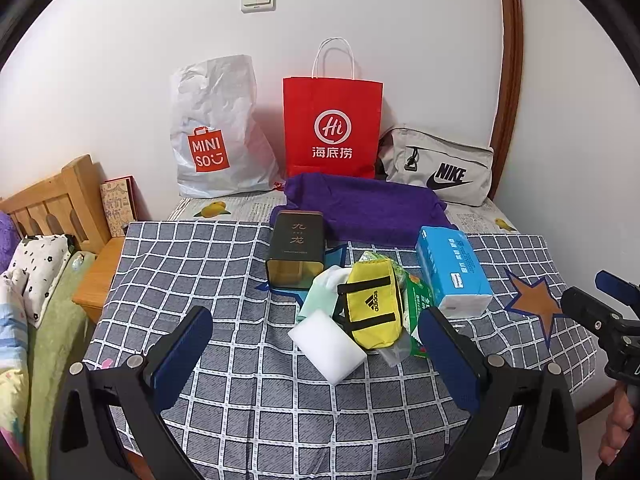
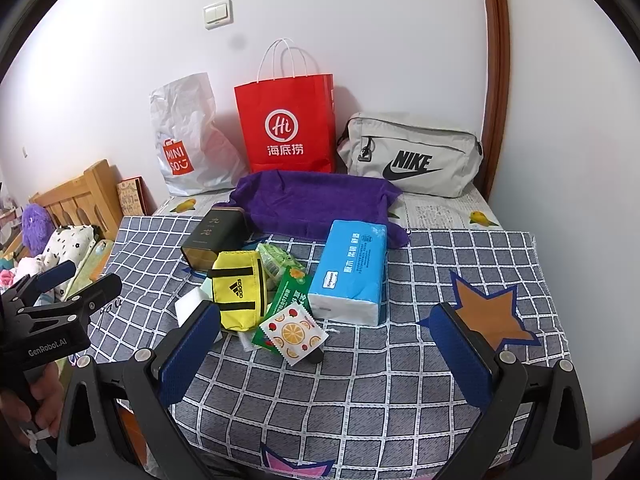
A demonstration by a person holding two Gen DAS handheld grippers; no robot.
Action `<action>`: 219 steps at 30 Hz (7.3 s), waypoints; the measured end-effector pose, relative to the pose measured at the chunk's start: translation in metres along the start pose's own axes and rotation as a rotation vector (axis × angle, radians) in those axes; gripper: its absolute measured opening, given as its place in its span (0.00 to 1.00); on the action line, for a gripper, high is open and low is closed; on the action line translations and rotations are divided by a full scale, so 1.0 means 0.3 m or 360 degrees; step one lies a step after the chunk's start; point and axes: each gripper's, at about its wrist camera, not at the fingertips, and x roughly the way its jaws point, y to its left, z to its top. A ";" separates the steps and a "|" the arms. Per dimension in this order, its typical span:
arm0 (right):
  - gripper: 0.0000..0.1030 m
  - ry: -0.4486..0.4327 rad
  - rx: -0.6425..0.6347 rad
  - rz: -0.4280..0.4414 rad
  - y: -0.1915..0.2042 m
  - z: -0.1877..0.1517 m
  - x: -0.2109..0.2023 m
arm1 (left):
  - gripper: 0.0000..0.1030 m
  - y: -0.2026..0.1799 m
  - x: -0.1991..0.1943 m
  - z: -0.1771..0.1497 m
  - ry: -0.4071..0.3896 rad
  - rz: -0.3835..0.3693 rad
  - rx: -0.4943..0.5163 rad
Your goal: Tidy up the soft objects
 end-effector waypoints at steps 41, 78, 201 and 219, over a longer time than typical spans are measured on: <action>1.00 0.0022 0.0003 0.0048 0.018 -0.001 0.013 | 1.00 0.003 -0.008 -0.013 -0.0008 -0.0012 0.0007; 0.99 0.0367 -0.0039 0.0129 -0.032 -0.138 0.424 | 0.74 0.010 0.541 -0.191 0.0460 -0.0271 0.0029; 0.04 0.0320 0.0061 0.0356 -0.252 0.609 1.197 | 0.70 0.005 1.153 0.597 0.0459 -0.0181 0.0119; 0.06 0.0505 0.0073 0.0305 -0.323 0.560 1.343 | 0.71 -0.117 1.419 0.652 0.0617 -0.0198 0.0187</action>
